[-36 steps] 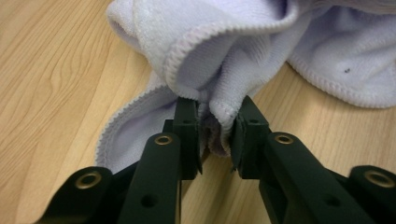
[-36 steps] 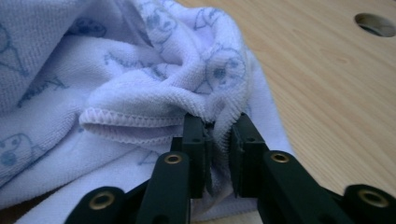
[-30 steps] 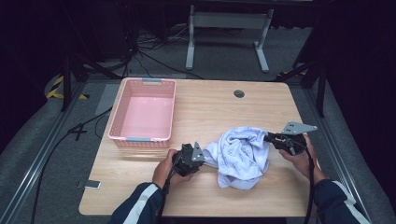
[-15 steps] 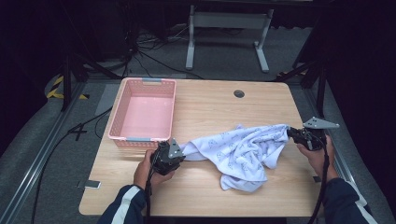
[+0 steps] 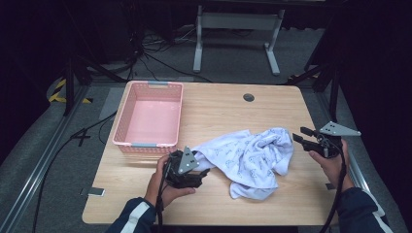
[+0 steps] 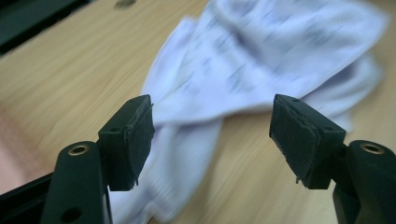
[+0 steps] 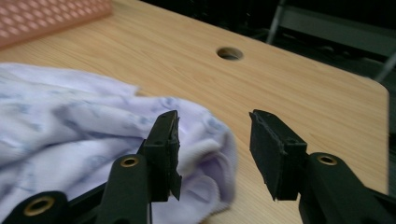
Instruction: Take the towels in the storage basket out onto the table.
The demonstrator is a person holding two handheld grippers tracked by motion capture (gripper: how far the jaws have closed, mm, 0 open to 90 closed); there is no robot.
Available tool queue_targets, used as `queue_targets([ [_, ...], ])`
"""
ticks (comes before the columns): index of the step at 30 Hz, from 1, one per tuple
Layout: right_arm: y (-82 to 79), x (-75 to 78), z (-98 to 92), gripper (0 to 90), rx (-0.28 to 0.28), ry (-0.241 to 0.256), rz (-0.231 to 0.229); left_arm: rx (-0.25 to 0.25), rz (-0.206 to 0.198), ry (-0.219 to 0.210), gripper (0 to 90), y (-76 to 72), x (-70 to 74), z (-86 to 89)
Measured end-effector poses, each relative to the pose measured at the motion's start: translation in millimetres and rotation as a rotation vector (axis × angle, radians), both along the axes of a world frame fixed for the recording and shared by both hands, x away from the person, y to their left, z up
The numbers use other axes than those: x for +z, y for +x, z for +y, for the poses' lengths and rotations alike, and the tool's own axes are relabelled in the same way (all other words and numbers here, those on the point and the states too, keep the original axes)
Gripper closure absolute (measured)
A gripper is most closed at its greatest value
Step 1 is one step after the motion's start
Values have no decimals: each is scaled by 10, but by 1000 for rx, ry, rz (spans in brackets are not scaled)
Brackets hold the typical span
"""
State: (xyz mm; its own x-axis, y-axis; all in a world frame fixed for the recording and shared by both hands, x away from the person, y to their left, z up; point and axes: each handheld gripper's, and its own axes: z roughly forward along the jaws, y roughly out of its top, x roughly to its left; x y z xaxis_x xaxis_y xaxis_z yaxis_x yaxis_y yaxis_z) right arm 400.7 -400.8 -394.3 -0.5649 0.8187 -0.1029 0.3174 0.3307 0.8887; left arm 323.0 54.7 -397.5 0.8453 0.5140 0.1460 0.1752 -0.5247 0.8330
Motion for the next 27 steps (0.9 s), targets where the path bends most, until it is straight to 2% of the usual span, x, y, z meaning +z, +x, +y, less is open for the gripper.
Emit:
queue_targets([
  [1, -21, 9, 45, 524, 30, 0, 1, -50, 0, -6, 308, -39, 18, -109],
  [2, -27, 3, 98, 516, 73, -4, 16, -76, 0, -12, 302, -59, 13, -183],
  [4, -29, -24, 185, 502, 105, -33, 33, -149, 16, -5, 302, -96, -28, -399],
  [5, -24, -46, 234, 490, 124, -52, 43, -187, 38, -7, 302, -111, -65, -515],
  [6, -20, -70, 282, 477, 146, -67, 57, -217, 53, 0, 301, -124, -109, -639],
  [7, -18, -92, 325, 472, 167, -83, 70, -252, 53, 35, 299, -134, -145, -754],
  [9, -11, -139, 402, 470, 191, -114, 77, -323, 63, 57, 299, -166, -242, -1003],
  [10, -4, -166, 435, 470, 199, -122, 84, -346, 73, 57, 298, -180, -282, -1109],
  [11, -4, -166, 435, 470, 199, -122, 84, -346, 73, 57, 291, -180, -282, -1109],
  [12, -2, -187, 466, 470, 215, -136, 95, -372, 69, 68, 291, -172, -315, -1202],
  [13, -1, -209, 493, 480, 232, -144, 101, -378, 79, 73, 290, -173, -348, -1270],
  [14, -1, -228, 511, 499, 251, -147, 117, -386, 70, 109, 293, -167, -385, -1336],
  [15, 6, -254, 530, 507, 270, -170, 136, -378, 30, 166, 297, -161, -427, -1391],
  [16, 11, -285, 552, 510, 277, -201, 153, -366, 8, 208, 308, -124, -475, -1426],
  [17, 23, -338, 570, 519, 288, -223, 175, -351, 87, 198, 419, -27, -562, -1425],
  [18, 23, -338, 570, 519, 288, -223, 175, -351, 87, 198, 462, -27, -562, -1425],
  [19, 31, -362, 575, 520, 295, -225, 190, -356, 112, 194, 462, 41, -615, -1393],
  [20, 35, -385, 582, 518, 300, -234, 208, -359, 116, 196, 524, 73, -633, -1370],
  [21, 38, -397, 583, 520, 300, -236, 214, -360, 137, 186, 583, 117, -647, -1336],
  [22, 45, -410, 583, 523, 304, -236, 226, -352, 160, 172, 598, 152, -646, -1299],
  [23, 49, -423, 582, 523, 304, -238, 234, -344, 162, 171, 643, 178, -646, -1265],
  [24, 63, -441, 576, 529, 300, -245, 247, -345, 155, 192, 738, 202, -631, -1226],
  [25, 63, -441, 576, 529, 300, -245, 247, -345, 147, 191, 738, 220, -630, -1199],
  [27, 63, -448, 572, 547, 296, -253, 258, -335, 109, 239, 785, 257, -599, -1090],
])
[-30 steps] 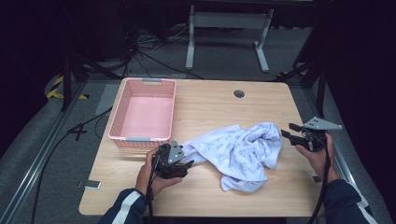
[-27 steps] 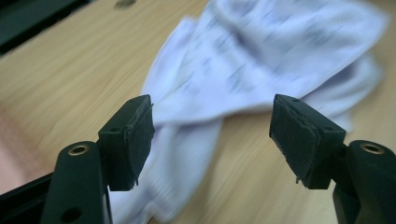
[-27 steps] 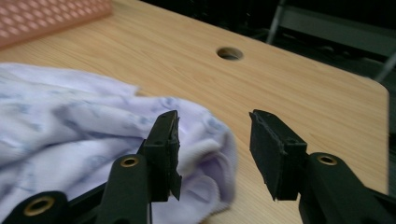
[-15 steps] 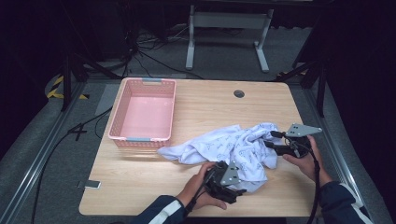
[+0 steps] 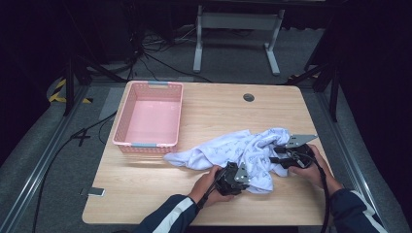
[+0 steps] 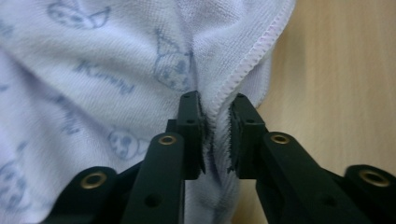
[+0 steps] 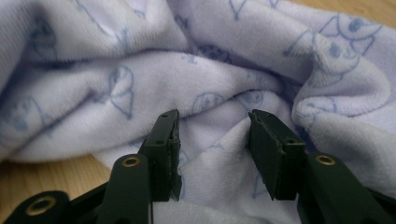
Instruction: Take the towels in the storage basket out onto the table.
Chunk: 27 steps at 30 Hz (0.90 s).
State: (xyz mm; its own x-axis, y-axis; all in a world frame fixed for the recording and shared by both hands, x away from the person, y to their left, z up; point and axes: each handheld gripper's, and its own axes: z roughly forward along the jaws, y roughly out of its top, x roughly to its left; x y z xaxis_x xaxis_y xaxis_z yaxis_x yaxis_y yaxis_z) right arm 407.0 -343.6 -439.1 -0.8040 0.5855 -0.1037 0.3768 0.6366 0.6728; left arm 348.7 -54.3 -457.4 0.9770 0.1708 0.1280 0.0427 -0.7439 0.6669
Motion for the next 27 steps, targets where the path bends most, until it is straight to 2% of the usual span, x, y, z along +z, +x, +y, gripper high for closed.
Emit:
queue_targets([
  [1, -4, -1, -4, 558, 1, -7, -2, 1, -28, 24, 795, 14, 24, 64],
  [2, -11, -5, -5, 573, 0, -12, 3, 14, -37, 22, 804, 37, 41, 139],
  [6, -7, -26, -22, 605, -7, -18, 35, 74, -10, 7, 817, 79, 125, 452],
  [9, -20, -39, -5, 614, -3, -23, 79, 109, 13, -13, 819, 66, 161, 641],
  [10, -30, -40, 6, 614, 0, -27, 97, 114, 32, -21, 819, 57, 159, 716],
  [11, -41, -38, 23, 614, 16, -24, 129, 120, 48, -25, 819, 46, 151, 758],
  [13, -69, -26, 57, 611, 44, -28, 159, 123, 68, -21, 819, -3, 124, 862],
  [14, -96, -4, 94, 582, 69, -34, 175, 128, 81, -20, 815, -21, 119, 892],
  [17, -177, 147, 188, 522, 133, -20, 125, 135, 99, -42, 771, -85, 121, 983],
  [19, -191, 325, 243, 511, 146, 42, 66, 169, 98, -52, 608, -119, 145, 997],
  [20, -191, 325, 243, 511, 146, 42, 66, 169, 98, -52, 541, -119, 145, 997],
  [21, -178, 418, 279, 507, 150, 68, 32, 176, 95, -63, 541, -139, 167, 1000],
  [23, -115, 569, 363, 492, 138, 75, -21, 195, 83, -105, 453, -189, 219, 993],
  [25, -33, 636, 432, 495, 136, 77, -39, 205, 85, -149, 374, -240, 283, 965],
  [27, 98, 663, 538, 487, 125, 57, -55, 199, 60, -168, 326, -306, 336, 873],
])
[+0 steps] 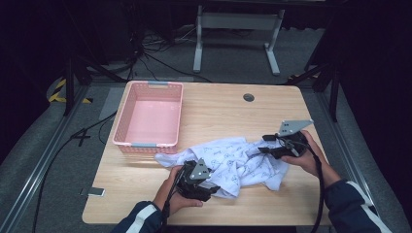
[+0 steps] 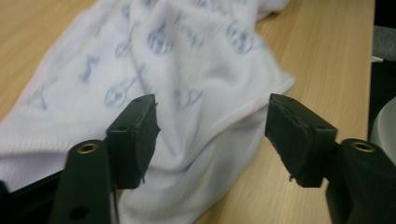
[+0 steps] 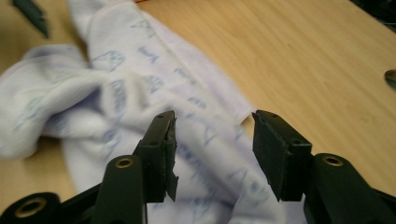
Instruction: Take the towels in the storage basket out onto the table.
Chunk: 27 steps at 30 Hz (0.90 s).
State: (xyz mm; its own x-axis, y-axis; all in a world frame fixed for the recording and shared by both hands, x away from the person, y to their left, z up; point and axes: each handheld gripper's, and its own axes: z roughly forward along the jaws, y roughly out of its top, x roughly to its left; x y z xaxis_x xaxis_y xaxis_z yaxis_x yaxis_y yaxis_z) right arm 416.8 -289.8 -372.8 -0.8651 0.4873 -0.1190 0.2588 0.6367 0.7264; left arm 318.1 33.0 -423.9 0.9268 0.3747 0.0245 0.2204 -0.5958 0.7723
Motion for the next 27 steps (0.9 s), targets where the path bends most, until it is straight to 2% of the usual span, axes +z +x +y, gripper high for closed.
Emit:
queue_targets([
  [2, 164, -20, 116, 492, -23, -18, 17, -45, 3, -8, 289, -45, 18, -150],
  [3, 267, -58, 198, 492, -31, -44, 28, -58, -1, -12, 281, -62, 9, -212],
  [5, 391, -130, 320, 492, -49, -102, 41, -78, -29, 72, 282, -94, -27, -396],
  [6, 472, -184, 393, 494, -47, -130, 64, -86, -27, 91, 283, -99, -60, -461],
  [7, 529, -226, 449, 494, -40, -150, 81, -94, -27, 112, 313, -89, -97, -511],
  [8, 574, -261, 504, 498, -45, -171, 83, -90, -28, 137, 358, -78, -119, -537],
  [9, 606, -285, 538, 502, -45, -189, 84, -78, -17, 150, 365, -66, -152, -555],
  [10, 651, -321, 584, 501, -30, -201, 105, -85, -7, 150, 384, -33, -190, -556],
  [12, 725, -392, 673, 490, -16, -258, 133, -87, -15, 162, 477, 0, -228, -531],
  [13, 764, -441, 716, 486, -9, -286, 148, -89, -4, 164, 522, 13, -236, -507],
  [14, 794, -489, 747, 487, -5, -293, 160, -89, -12, 178, 580, 29, -242, -494],
  [15, 821, -526, 765, 489, -8, -296, 165, -81, -9, 169, 605, 40, -251, -481],
  [16, 840, -558, 779, 486, -18, -301, 171, -87, 10, 158, 622, 61, -253, -463],
  [18, 888, -624, 781, 481, -36, -299, 185, -85, 22, 158, 653, 81, -272, -447],
  [20, 913, -638, 753, 449, -52, -269, 200, -86, 32, 154, 654, 94, -287, -441],
  [23, 923, -648, 728, 463, -58, -249, 212, -82, 31, 161, 654, 93, -296, -449],
  [24, 915, -654, 707, 557, -48, -227, 228, -88, 20, 172, 660, 98, -299, -463],
  [26, 908, -658, 697, 615, -34, -211, 239, -88, 17, 181, 683, 104, -293, -458],
  [27, 903, -647, 694, 705, -26, -211, 250, -85, 11, 178, 717, 108, -295, -452],
])
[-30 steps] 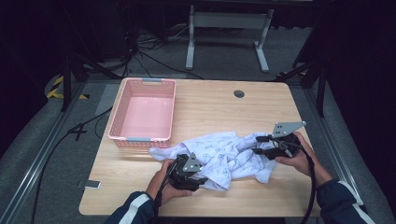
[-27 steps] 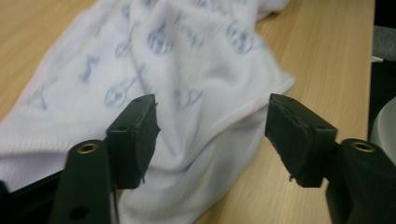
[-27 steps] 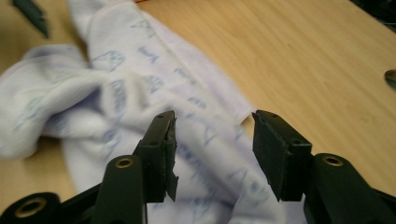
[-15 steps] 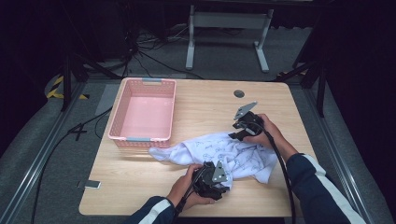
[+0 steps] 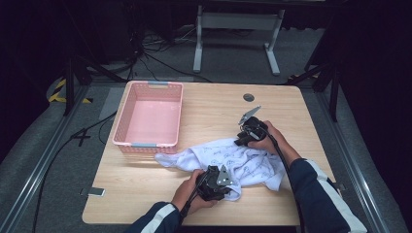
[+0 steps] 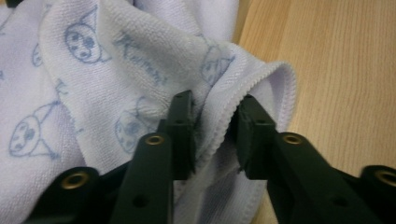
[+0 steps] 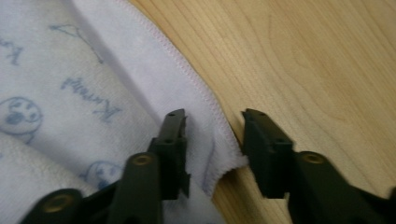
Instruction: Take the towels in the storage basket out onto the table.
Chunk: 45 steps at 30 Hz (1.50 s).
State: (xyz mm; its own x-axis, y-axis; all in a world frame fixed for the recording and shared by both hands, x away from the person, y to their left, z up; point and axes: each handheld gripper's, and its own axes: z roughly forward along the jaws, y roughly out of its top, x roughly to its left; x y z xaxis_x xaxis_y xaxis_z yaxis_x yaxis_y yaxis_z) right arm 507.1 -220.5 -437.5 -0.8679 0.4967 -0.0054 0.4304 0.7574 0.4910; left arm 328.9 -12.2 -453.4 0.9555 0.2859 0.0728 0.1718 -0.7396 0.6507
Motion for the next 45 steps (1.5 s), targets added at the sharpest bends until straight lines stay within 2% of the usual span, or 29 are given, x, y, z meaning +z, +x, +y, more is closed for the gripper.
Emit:
queue_targets([
  [3, 0, 7, -3, 818, 11, -4, 12, -2, 17, -4, 821, 20, 12, 52],
  [7, 4, 22, -16, 834, -3, -22, -5, -24, 23, 9, 863, 15, 55, 131],
  [8, 19, 29, -45, 835, -21, -20, -15, -21, 22, -5, 869, 10, 60, 168],
  [10, 47, 61, -118, 835, -52, -14, -24, -7, 33, -1, 873, -8, 86, 265],
  [11, 60, 87, -161, 834, -71, -4, -24, -9, 40, -17, 873, -4, 96, 335],
  [15, 133, 216, -382, 836, -147, 30, -58, -4, 65, -36, 875, -44, 129, 566],
  [16, 154, 252, -451, 837, -170, 35, -69, -2, 59, -29, 875, -58, 140, 634],
  [17, 173, 281, -519, 839, -190, 39, -90, 17, 59, -35, 875, -76, 147, 724],
  [19, 218, 339, -666, 840, -253, 18, -123, 43, 65, -34, 875, -94, 147, 885],
  [22, 271, 419, -918, 841, -352, -19, -196, 95, 76, -32, 875, -95, 128, 1114],
  [24, 288, 443, -1078, 841, -408, -50, -243, 147, 82, -31, 875, -91, 112, 1281],
  [26, 320, 460, -1279, 841, -475, -45, -244, 203, 99, -45, 874, -75, 103, 1449],
  [27, 323, 467, -1345, 841, -498, -47, -256, 231, 94, -47, 873, -57, 109, 1528],
  [28, 329, 478, -1432, 841, -527, -63, -275, 267, 96, -71, 868, -43, 101, 1602],
  [29, 335, 485, -1516, 841, -552, -84, -288, 307, 103, -84, 843, -27, 97, 1682],
  [31, 338, 478, -1715, 839, -604, -93, -292, 381, 101, -97, 724, -16, 82, 1787],
  [32, 334, 464, -1793, 837, -623, -101, -291, 399, 121, -102, 664, -13, 76, 1834],
  [34, 324, 411, -1950, 806, -670, -95, -276, 368, 140, -113, 555, -35, 42, 1885],
  [35, 317, 384, -2008, 751, -689, -85, -262, 349, 126, -98, 509, -43, 35, 1892],
  [36, 309, 357, -2051, 697, -704, -65, -245, 351, 130, -95, 445, -57, 21, 1882],
  [37, 292, 338, -2076, 674, -701, -45, -237, 349, 126, -93, 383, -69, 4, 1868],
  [38, 267, 331, -2087, 640, -691, -33, -248, 338, 128, -78, 349, -75, -12, 1855],
  [39, 223, 336, -2073, 601, -677, -27, -288, 328, 134, -71, 320, -73, -27, 1843],
  [40, 187, 346, -2054, 585, -657, -4, -300, 305, 146, -49, 293, -71, -50, 1824],
  [41, 135, 358, -2024, 574, -608, 52, -301, 280, 150, -23, 280, -75, -76, 1798],
  [42, 75, 364, -1965, 548, -557, 98, -295, 258, 144, -16, 266, -84, -102, 1774],
  [43, 15, 361, -1890, 529, -495, 124, -284, 247, 116, 0, 236, -101, -121, 1736],
  [44, -60, 340, -1769, 519, -400, 158, -260, 239, 110, 10, 219, -111, -123, 1710],
  [45, -113, 317, -1670, 517, -319, 169, -231, 234, 121, 5, 218, -109, -119, 1698],
])
